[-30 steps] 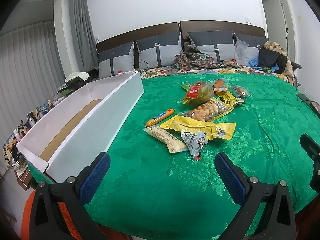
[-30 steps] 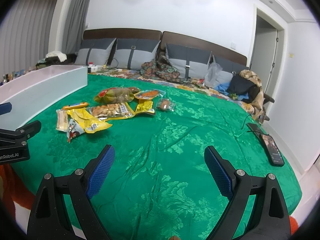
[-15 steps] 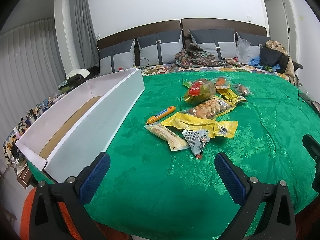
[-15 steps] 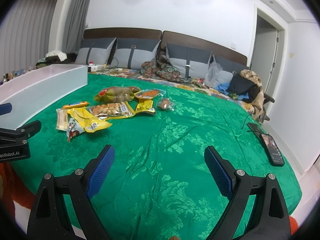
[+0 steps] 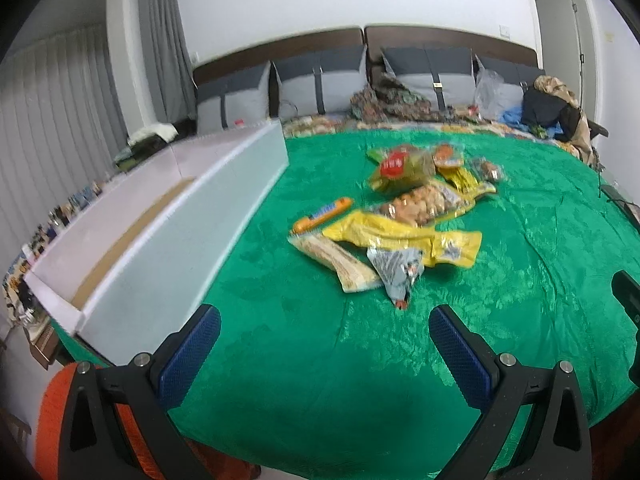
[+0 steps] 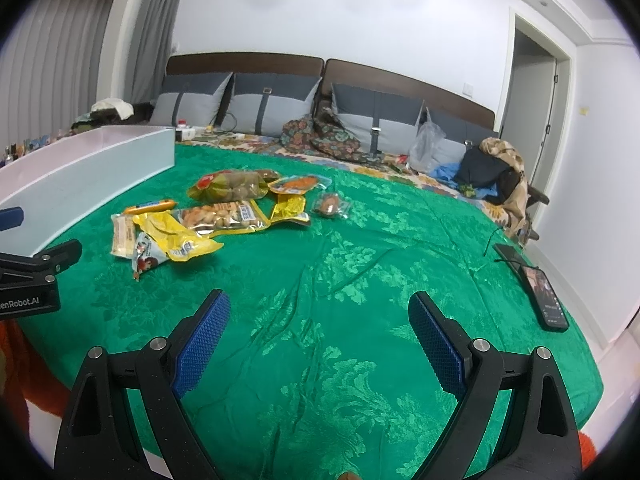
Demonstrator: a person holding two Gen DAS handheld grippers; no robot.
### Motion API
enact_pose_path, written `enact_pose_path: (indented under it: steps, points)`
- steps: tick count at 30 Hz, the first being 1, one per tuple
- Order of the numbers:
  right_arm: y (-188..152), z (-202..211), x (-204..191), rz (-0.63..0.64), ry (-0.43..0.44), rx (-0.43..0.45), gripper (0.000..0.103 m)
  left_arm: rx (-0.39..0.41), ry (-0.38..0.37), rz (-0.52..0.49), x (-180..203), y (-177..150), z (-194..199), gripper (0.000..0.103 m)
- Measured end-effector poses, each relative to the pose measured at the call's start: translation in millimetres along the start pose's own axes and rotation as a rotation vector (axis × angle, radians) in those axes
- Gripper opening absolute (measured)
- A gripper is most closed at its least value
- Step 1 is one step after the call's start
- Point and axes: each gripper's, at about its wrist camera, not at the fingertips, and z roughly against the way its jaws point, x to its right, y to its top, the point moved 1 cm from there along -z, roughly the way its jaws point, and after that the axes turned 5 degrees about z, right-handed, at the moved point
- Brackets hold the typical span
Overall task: Organize snacks
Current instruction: 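Lower left tool toward cream snack bar while right tool approaches white triangular packet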
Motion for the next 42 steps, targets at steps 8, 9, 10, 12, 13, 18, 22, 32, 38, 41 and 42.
enact_pose_path:
  steps: [8, 9, 10, 12, 13, 18, 22, 32, 38, 41, 42]
  points:
    - [-13.8, -32.5, 15.2, -0.107, 0.119, -0.178, 0.093, -0.254, -0.099, 0.018, -8.7, -9.4, -57.1, 0.103]
    - [-17.2, -40.1, 18.2, -0.127, 0.139, -0.227, 0.093, -0.276, -0.104, 0.032, -10.6, -10.3, -62.2, 0.103]
    - [-18.8, -45.1, 20.4, -0.137, 0.147, -0.259, 0.093, -0.291, -0.109, 0.043, -12.3, -10.8, -66.1, 0.103]
    - [-20.4, -58.8, 28.4, -0.166, 0.158, -0.330, 0.093, -0.327, -0.116, 0.065, -15.8, -12.0, -74.5, 0.103]
    - [-19.7, -64.0, 32.6, -0.173, 0.159, -0.344, 0.093, -0.351, -0.117, 0.078, -17.5, -13.5, -79.9, 0.103]
    - [-7.5, -105.3, 59.9, -0.145, 0.116, -0.412, 0.093, -0.342, -0.088, 0.051, -17.1, -17.7, -85.2, 0.103]
    - [-10.2, -142.9, 82.3, -0.163, 0.070, -0.473, 0.093, -0.323, -0.100, 0.041, -17.0, -20.7, -84.2, 0.103]
    - [-10.6, -179.4, 114.1, -0.281, -0.004, -0.450, 0.095, -0.331, -0.096, 0.047, -20.5, -22.9, -78.1, 0.103]
    - [-10.1, -183.2, 114.6, -0.284, -0.002, -0.448, 0.095, -0.455, -0.115, 0.101, -23.8, -8.5, -84.6, 0.103]
    - [-10.3, -183.7, 115.5, -0.284, -0.002, -0.448, 0.095, -0.423, -0.189, 0.225, -34.4, 20.4, -83.0, 0.103]
    - [-10.4, -183.5, 115.5, -0.283, -0.002, -0.448, 0.095, -0.412, -0.187, 0.233, -34.8, 30.3, -85.1, 0.103]
